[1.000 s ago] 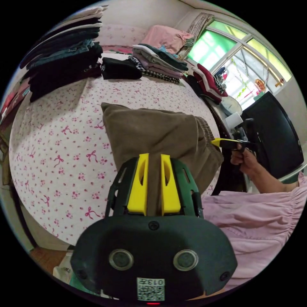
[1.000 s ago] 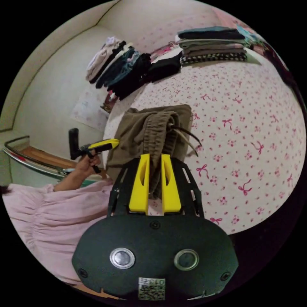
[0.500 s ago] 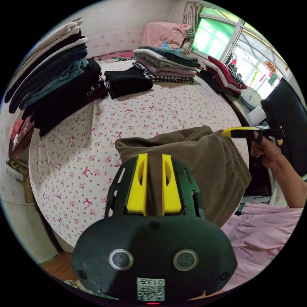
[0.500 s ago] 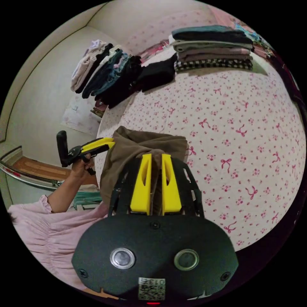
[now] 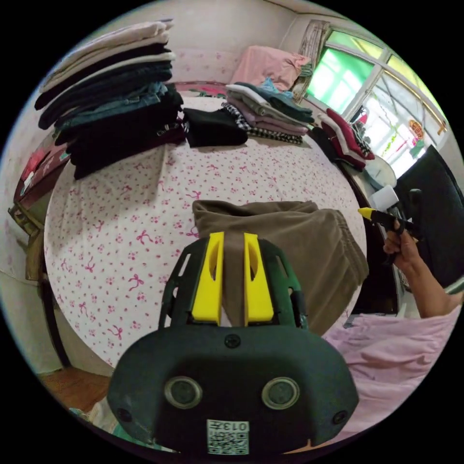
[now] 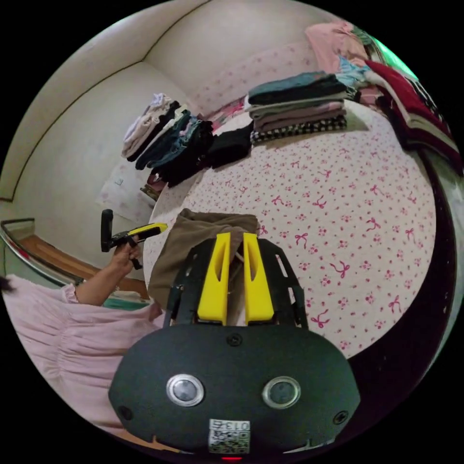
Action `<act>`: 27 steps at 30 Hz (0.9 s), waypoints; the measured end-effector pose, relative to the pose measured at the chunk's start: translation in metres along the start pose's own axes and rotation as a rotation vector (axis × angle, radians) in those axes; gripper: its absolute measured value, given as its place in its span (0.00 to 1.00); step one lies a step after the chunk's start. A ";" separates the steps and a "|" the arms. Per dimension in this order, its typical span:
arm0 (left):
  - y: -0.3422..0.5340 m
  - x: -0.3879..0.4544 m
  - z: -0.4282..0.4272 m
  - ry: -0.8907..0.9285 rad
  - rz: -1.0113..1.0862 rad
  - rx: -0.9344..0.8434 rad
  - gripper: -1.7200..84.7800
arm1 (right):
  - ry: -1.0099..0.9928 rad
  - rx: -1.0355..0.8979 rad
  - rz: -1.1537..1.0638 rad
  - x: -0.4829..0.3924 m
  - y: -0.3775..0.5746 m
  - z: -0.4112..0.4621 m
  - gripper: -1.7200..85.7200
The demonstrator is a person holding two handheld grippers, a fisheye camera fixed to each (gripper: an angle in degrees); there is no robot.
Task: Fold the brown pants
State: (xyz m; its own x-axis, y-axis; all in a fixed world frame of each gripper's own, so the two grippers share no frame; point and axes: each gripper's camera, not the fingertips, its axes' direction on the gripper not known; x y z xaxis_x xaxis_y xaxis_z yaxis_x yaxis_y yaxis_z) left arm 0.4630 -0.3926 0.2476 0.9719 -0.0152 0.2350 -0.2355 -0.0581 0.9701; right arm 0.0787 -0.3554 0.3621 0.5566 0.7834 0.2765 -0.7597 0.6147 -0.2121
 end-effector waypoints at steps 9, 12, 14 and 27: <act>0.035 0.061 0.021 -0.209 0.246 -0.018 0.09 | 0.256 -0.234 -0.374 -0.092 0.058 0.077 0.02; 0.025 0.059 0.015 -0.203 0.242 -0.064 0.08 | 0.126 -0.249 -0.269 -0.071 0.049 0.067 0.02; 0.022 0.056 -0.005 -0.176 0.236 -0.054 0.09 | 0.211 -0.214 -0.267 -0.076 0.049 0.048 0.02; 0.023 0.040 0.003 -0.107 0.189 -0.104 0.10 | 0.054 -0.219 -0.277 -0.064 0.084 0.060 0.04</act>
State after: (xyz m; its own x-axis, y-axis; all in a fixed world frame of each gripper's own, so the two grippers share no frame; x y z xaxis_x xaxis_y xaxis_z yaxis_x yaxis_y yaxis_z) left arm 0.4967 -0.3978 0.2788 0.9038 -0.1216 0.4103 -0.4060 0.0592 0.9120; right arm -0.0411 -0.3597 0.3832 0.7530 0.5842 0.3028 -0.4907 0.8051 -0.3331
